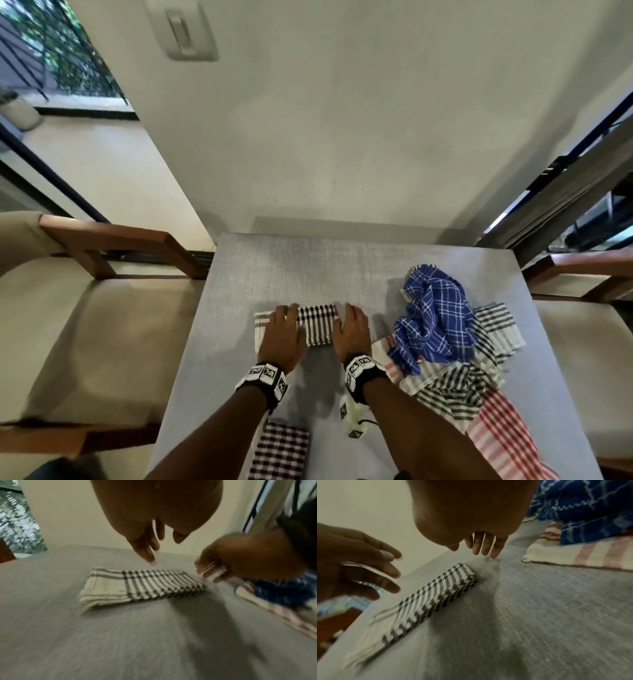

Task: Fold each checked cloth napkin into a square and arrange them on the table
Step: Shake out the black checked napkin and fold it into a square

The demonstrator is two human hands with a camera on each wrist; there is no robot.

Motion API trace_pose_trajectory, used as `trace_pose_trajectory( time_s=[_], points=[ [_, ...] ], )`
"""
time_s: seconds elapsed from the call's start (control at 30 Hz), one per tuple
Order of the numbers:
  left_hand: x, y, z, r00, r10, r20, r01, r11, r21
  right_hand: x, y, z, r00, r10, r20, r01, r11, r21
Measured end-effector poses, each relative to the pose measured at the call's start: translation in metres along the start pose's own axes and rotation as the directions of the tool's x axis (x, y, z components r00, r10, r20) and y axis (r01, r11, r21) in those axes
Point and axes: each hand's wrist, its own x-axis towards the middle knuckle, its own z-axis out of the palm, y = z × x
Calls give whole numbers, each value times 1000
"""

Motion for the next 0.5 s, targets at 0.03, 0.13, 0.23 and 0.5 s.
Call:
trace_pose_trajectory(
  time_s=[0.03,0.13,0.23,0.5],
  points=[
    [4,8,-2,998,36,53,-33,997,-70,2,0,0,998,57,-27,-57,998,18],
    [23,19,4,978,-140,154,173,957,-234,5,-1,3,982,172,76,-174,985,17],
    [36,16,20,891,-376,256,439,857,-268,7,-4,5,957,245,158,-251,968,18],
    [48,23,28,850,-478,221,519,832,-198,18,-11,10,937,266,227,-288,956,65]
  ],
)
